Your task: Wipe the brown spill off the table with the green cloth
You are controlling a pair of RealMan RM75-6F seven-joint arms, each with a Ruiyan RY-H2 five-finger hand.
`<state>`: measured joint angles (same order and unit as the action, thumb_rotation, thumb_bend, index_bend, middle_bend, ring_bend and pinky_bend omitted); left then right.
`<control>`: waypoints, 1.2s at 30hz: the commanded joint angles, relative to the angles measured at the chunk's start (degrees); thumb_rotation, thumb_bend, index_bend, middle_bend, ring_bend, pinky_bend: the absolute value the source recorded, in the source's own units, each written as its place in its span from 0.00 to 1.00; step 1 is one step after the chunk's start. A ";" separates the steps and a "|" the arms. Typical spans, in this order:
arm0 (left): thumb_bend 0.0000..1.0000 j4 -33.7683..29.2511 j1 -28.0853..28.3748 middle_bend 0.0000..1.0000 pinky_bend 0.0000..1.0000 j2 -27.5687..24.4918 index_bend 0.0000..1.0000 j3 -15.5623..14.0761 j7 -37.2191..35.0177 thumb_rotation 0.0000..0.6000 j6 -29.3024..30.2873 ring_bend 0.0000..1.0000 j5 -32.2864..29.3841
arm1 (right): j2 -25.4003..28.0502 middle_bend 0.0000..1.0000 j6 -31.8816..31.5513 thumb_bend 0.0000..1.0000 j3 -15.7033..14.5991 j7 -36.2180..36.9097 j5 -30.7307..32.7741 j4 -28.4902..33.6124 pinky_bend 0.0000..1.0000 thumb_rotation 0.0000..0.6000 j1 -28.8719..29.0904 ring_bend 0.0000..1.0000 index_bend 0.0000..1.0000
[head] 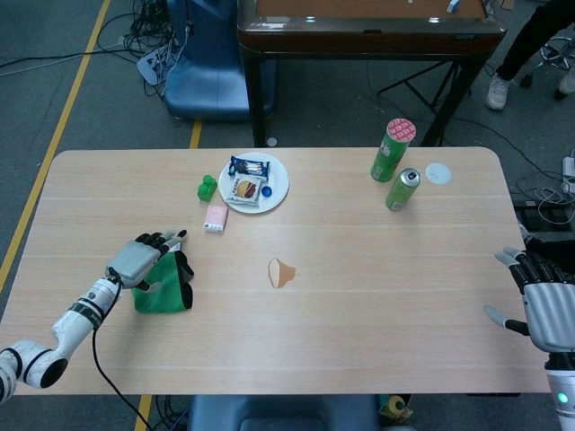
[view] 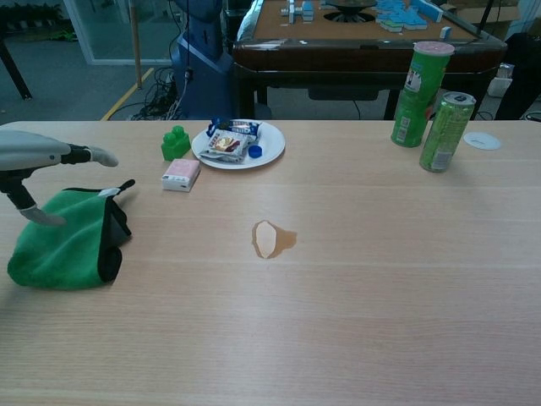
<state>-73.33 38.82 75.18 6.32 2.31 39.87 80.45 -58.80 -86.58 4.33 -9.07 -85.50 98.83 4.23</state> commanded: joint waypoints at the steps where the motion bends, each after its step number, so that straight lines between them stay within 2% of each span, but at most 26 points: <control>1: 0.21 3.07 2.16 0.00 0.10 2.60 0.00 0.18 3.32 1.00 -3.40 0.06 -4.60 | -0.05 0.21 0.07 0.16 -0.02 0.17 0.19 -0.14 0.21 1.00 -0.09 0.17 0.22; 10: 0.21 3.65 1.88 0.00 0.10 3.31 0.00 -0.79 7.07 1.00 -3.56 0.06 -10.47 | -0.12 0.21 0.51 0.16 0.02 0.90 0.62 -0.71 0.21 1.00 -0.15 0.17 0.22; 16: 0.21 5.82 2.24 0.00 0.10 5.35 0.01 -1.60 6.88 1.00 -4.20 0.06 -11.56 | -0.31 0.21 0.63 0.16 -0.08 1.53 0.77 -1.22 0.21 1.00 -0.31 0.17 0.22; 20: 0.21 8.27 2.72 0.00 0.14 7.20 0.05 -2.20 7.28 1.00 -4.88 0.07 -11.99 | -0.35 0.21 0.73 0.16 -0.16 1.86 0.84 -1.45 0.21 1.00 -0.41 0.17 0.22; 23: 0.21 10.09 2.72 0.02 0.25 8.78 0.12 -2.31 6.93 1.00 -4.41 0.12 -12.03 | -0.48 0.21 0.75 0.16 -0.18 2.17 0.87 -1.71 0.21 1.00 -0.48 0.17 0.22; 25: 0.21 11.49 2.75 0.08 0.36 9.85 0.20 -2.35 6.25 1.00 -4.42 0.19 -12.00 | -0.52 0.21 0.83 0.16 -0.18 2.36 0.89 -1.82 0.21 1.00 -0.47 0.17 0.22; 31: 0.21 15.46 2.62 0.37 0.66 12.58 0.47 -2.57 2.96 1.00 -2.79 0.45 -9.50 | -0.42 0.21 0.72 0.16 -0.16 2.62 0.68 -1.92 0.21 1.00 -0.52 0.17 0.22; 36: 0.21 16.67 2.81 0.58 0.85 13.37 0.59 -2.85 -0.41 1.00 -1.41 0.62 -6.64 | -0.47 0.21 0.78 0.16 -0.12 2.68 0.69 -1.92 0.21 1.00 -0.51 0.17 0.22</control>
<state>-56.87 41.53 88.30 3.59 2.91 38.00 73.13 -59.27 -85.80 4.20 -6.39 -84.81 96.91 3.71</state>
